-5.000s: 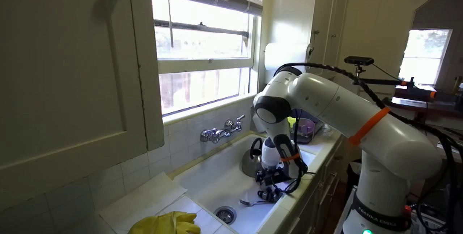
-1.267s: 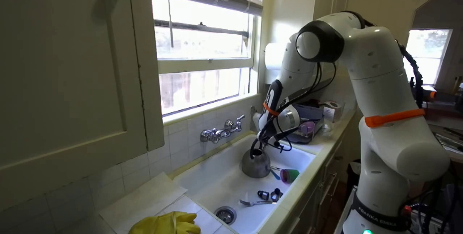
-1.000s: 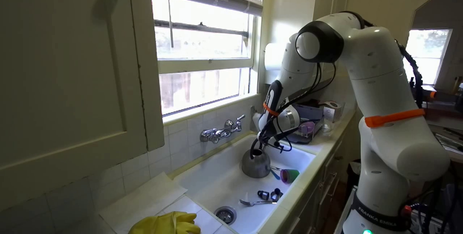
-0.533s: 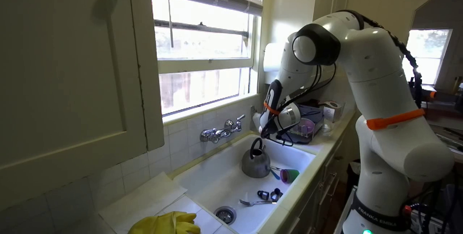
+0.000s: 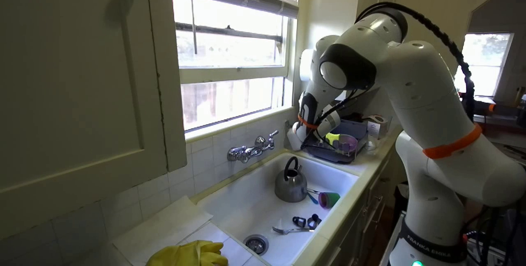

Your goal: Remove the orange bottle from the sink and put it on the window sill

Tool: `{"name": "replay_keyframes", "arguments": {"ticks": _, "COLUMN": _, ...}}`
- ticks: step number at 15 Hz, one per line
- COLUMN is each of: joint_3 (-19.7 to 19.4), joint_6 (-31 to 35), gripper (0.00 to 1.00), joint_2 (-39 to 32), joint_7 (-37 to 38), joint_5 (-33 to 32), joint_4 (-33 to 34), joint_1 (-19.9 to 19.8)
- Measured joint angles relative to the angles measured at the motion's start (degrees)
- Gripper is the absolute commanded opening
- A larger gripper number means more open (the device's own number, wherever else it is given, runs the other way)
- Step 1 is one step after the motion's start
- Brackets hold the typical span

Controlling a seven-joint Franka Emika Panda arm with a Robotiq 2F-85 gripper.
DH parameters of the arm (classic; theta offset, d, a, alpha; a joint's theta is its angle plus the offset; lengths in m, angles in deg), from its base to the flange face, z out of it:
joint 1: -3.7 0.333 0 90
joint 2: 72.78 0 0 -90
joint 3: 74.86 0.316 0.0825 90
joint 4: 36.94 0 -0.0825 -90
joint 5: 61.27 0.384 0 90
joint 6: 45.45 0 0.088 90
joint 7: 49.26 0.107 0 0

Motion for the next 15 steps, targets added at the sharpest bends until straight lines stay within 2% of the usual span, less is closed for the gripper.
{"name": "replay_keyframes", "arguments": {"ticks": 7, "joint_3": -7.21, "joint_6": 5.06, "gripper": 0.45, "joint_2": -5.66, "joint_7": -2.55, "joint_5": -11.03, "joint_4": 1.61, "joint_1": 4.54}}
{"name": "replay_keyframes", "arguments": {"ticks": 14, "joint_3": -11.27, "joint_6": 9.31, "gripper": 0.45, "joint_2": -10.86, "joint_7": -9.46, "joint_5": -17.51, "joint_4": 4.32, "joint_1": 6.8}}
{"name": "replay_keyframes", "arguments": {"ticks": 15, "joint_3": -11.5, "joint_6": 9.92, "gripper": 0.7, "joint_2": -11.31, "joint_7": -10.63, "joint_5": -18.75, "joint_4": 4.67, "joint_1": 6.96}}
